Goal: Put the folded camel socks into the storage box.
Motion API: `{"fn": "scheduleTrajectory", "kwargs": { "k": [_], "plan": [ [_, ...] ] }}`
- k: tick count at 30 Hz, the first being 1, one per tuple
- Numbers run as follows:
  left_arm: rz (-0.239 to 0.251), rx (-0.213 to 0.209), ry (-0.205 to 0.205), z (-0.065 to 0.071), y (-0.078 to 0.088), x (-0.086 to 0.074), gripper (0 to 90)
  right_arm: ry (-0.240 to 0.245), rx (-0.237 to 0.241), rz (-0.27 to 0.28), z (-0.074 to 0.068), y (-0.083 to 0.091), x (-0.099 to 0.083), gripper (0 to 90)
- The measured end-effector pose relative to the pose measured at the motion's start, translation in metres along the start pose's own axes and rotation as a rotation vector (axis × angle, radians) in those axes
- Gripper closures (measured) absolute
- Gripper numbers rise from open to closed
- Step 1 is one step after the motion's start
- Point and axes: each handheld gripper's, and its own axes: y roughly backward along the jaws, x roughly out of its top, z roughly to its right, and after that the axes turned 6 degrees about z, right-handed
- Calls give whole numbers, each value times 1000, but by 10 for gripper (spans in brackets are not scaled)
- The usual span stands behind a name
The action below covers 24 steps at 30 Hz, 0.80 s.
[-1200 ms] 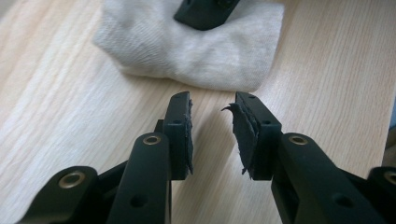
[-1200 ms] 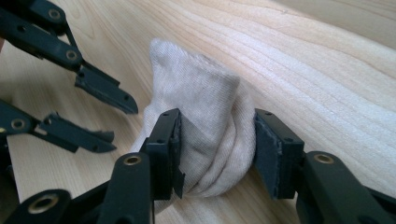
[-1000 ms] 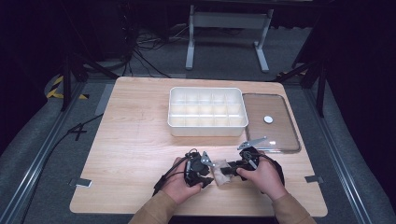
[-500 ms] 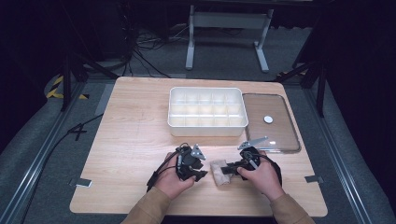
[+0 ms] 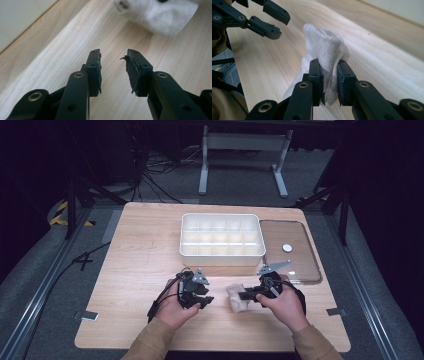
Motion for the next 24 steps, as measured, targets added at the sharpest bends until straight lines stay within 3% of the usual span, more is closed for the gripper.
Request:
{"fn": "scheduleTrajectory", "kwargs": {
  "k": [6, 9, 13, 24],
  "plan": [
    [37, -2, 33, -6, 10, -1, 648, 30, -33, 8, -1, 12, 17, 766],
    [37, 1, 23, -7, 11, 0, 645, 28, -40, 19, 1, 15, 22, 765],
    [57, 6, 46, -10, 18, 0, 644, 37, -52, 26, 1, 20, 30, 765],
    [79, 8, 61, -14, 25, -1, 637, 72, -89, 30, 3, 33, 47, 763]
  ]
}}
